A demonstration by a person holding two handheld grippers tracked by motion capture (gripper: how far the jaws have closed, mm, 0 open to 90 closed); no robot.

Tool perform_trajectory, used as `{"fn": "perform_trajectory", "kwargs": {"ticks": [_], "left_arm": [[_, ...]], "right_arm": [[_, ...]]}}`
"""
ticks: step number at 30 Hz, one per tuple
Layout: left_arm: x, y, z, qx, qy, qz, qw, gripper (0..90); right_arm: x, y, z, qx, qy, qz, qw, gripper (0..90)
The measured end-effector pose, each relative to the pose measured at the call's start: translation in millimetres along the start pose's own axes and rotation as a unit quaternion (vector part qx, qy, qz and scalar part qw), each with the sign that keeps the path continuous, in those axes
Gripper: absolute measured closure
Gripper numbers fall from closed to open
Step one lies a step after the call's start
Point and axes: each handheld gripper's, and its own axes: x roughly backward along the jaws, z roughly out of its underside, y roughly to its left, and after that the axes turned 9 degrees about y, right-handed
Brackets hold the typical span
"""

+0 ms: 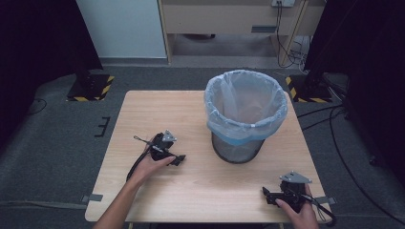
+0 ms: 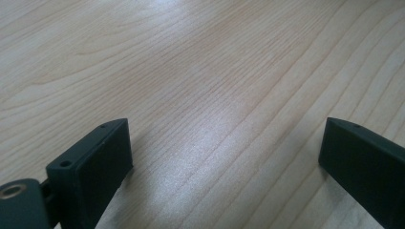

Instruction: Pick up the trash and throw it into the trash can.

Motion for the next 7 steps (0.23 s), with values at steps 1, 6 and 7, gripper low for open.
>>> {"fn": "perform_trajectory", "kwargs": {"ticks": [1,6,7], "left_arm": [[-0.5,0.3,0.8,0.001,-0.004,-0.001,1.0,2.2],[-1.0,1.2,3.9,0.006,-0.014,-0.002,0.9999,1.0],[-1.1,1.2,3.8,0.006,-0.014,-0.002,0.9999,0.8]], "right_arm": [[0.0,0.0,0.0,0.0,0.0,0.0,1.0,0.3],[0.1,0.3,0.2,-0.001,0.0,0.001,1.0,0.3],[0.1,0.3,0.1,-0.001,0.0,0.001,1.0,0.3]]}}
